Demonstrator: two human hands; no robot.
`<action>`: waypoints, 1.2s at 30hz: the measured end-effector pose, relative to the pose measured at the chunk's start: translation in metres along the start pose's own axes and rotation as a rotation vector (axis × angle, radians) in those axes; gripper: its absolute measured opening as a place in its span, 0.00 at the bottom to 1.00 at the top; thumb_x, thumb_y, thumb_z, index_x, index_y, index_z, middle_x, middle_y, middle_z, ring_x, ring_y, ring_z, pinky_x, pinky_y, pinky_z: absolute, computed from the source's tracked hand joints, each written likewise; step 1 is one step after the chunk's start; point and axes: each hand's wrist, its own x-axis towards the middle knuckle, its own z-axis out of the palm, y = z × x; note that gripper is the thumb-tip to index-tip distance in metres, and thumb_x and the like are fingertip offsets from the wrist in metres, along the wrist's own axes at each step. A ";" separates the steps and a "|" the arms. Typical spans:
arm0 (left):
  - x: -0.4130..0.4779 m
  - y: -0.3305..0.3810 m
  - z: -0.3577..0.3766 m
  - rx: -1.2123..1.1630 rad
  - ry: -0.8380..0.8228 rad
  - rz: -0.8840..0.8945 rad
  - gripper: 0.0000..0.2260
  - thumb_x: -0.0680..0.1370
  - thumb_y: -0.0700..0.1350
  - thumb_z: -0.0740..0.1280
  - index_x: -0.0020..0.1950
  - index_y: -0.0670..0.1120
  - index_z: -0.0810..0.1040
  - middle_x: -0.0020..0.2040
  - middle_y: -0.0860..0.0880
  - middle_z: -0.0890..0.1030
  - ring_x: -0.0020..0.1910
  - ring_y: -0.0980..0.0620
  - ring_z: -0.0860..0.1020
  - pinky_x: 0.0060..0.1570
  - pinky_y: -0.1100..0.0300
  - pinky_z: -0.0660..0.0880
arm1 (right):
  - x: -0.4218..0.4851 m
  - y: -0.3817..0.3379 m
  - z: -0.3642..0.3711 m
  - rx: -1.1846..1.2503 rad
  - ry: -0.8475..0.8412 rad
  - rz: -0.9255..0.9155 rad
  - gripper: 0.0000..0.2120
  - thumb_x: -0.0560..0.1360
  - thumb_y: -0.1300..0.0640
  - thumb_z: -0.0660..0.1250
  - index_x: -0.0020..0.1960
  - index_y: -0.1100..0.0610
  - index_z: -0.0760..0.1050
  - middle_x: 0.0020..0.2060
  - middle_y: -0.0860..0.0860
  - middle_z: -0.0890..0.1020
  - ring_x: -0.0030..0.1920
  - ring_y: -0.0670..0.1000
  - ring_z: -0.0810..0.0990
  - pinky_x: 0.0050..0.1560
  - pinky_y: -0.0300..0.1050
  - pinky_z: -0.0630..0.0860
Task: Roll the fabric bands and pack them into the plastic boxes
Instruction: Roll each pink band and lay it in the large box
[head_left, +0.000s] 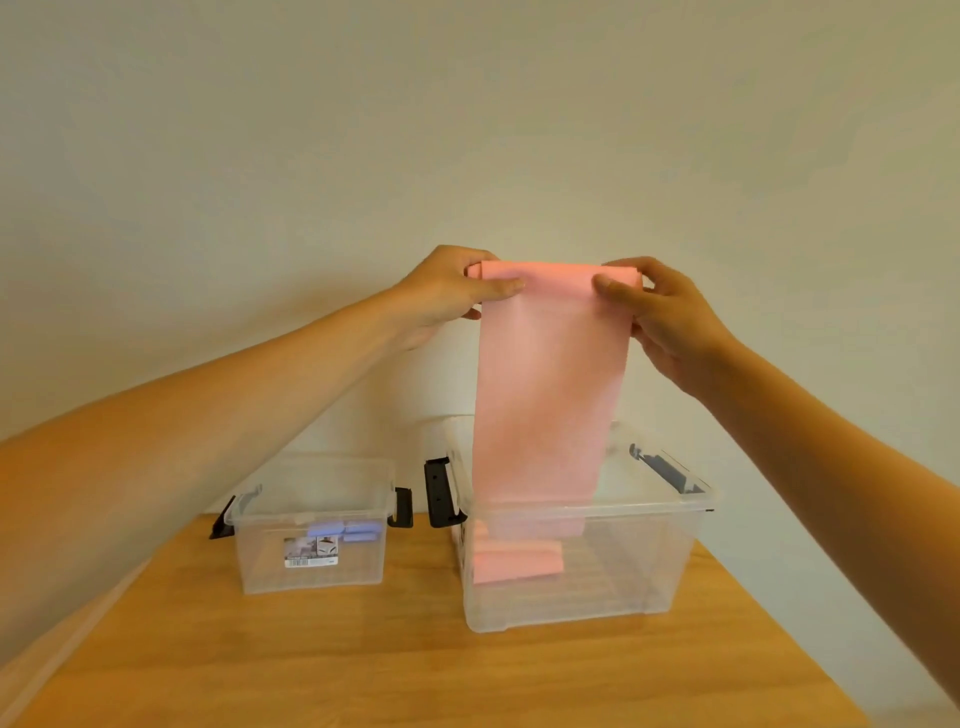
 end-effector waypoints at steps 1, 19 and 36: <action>0.004 0.001 -0.001 -0.028 0.012 0.015 0.02 0.77 0.44 0.74 0.47 0.48 0.82 0.42 0.54 0.82 0.44 0.56 0.80 0.49 0.58 0.77 | 0.004 -0.002 0.000 0.029 -0.013 -0.004 0.12 0.78 0.58 0.72 0.60 0.56 0.77 0.51 0.56 0.81 0.45 0.52 0.81 0.46 0.43 0.80; 0.027 -0.023 -0.006 -0.013 0.066 0.121 0.09 0.78 0.42 0.73 0.57 0.41 0.82 0.48 0.45 0.82 0.46 0.52 0.80 0.46 0.59 0.76 | 0.041 0.002 -0.004 -0.084 -0.075 0.028 0.08 0.78 0.57 0.73 0.56 0.56 0.80 0.47 0.54 0.81 0.44 0.51 0.81 0.48 0.44 0.80; 0.026 -0.060 0.005 0.008 0.020 0.084 0.05 0.79 0.45 0.72 0.53 0.47 0.81 0.47 0.50 0.81 0.44 0.55 0.78 0.43 0.60 0.73 | 0.038 0.038 -0.005 -0.152 -0.135 0.066 0.11 0.78 0.53 0.72 0.55 0.60 0.80 0.46 0.52 0.84 0.46 0.50 0.83 0.46 0.42 0.81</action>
